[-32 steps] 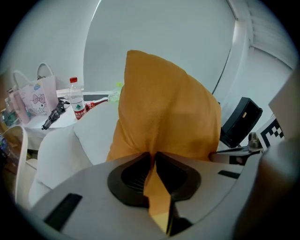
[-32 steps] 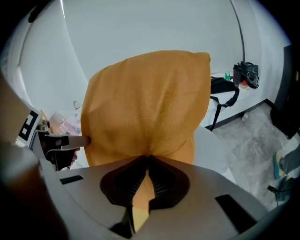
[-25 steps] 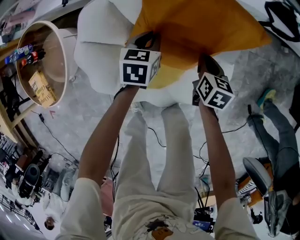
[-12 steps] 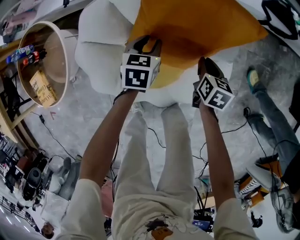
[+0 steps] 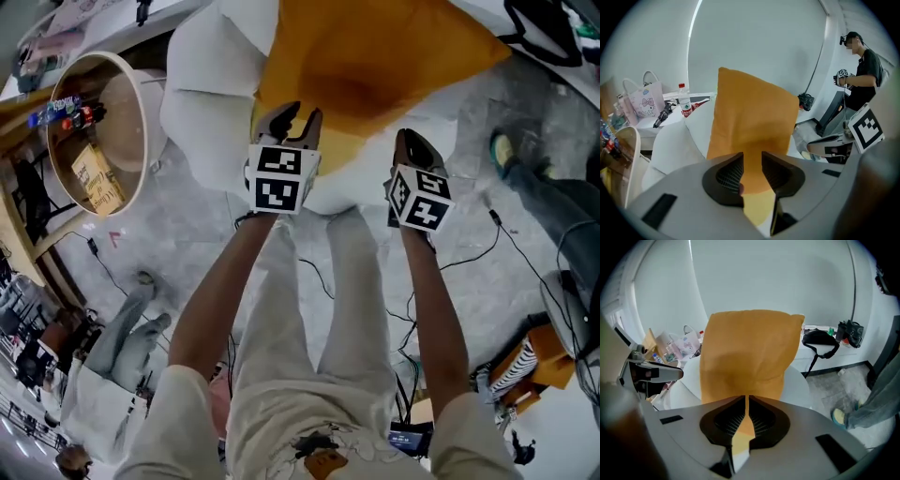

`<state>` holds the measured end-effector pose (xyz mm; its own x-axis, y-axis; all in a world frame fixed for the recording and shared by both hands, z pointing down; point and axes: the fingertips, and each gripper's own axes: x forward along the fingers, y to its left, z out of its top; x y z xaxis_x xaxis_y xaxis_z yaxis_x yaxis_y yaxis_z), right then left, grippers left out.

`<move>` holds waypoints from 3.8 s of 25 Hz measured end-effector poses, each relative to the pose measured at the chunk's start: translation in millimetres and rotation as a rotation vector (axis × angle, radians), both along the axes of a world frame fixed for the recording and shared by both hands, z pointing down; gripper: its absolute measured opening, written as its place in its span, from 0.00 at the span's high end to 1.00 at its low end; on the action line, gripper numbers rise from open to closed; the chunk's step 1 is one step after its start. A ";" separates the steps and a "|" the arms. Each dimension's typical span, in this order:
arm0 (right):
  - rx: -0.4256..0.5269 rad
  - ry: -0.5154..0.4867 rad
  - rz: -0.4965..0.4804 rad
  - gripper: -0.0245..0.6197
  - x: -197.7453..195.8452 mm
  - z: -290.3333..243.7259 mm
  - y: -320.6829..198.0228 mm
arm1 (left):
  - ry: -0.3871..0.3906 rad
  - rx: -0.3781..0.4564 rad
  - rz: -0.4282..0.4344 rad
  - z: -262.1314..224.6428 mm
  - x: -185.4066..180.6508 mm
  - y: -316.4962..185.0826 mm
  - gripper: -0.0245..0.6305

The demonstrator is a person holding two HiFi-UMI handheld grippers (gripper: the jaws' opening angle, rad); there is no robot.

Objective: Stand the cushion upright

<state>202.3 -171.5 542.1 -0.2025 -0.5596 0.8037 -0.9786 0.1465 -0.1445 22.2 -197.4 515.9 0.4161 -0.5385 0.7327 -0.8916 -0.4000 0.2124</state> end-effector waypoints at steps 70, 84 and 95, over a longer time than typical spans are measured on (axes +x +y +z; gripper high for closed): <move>0.439 -0.326 -0.357 0.92 -203.3 -502.7 217.6 | 0.225 0.340 0.055 -479.9 -69.0 265.8 0.96; 0.430 -0.298 -0.243 0.92 -244.9 -508.4 221.0 | 0.267 0.328 0.113 -485.9 -113.1 262.1 0.96; 0.439 -0.283 -0.181 0.92 -279.0 -491.0 244.3 | 0.281 0.317 0.132 -471.5 -136.6 273.7 0.96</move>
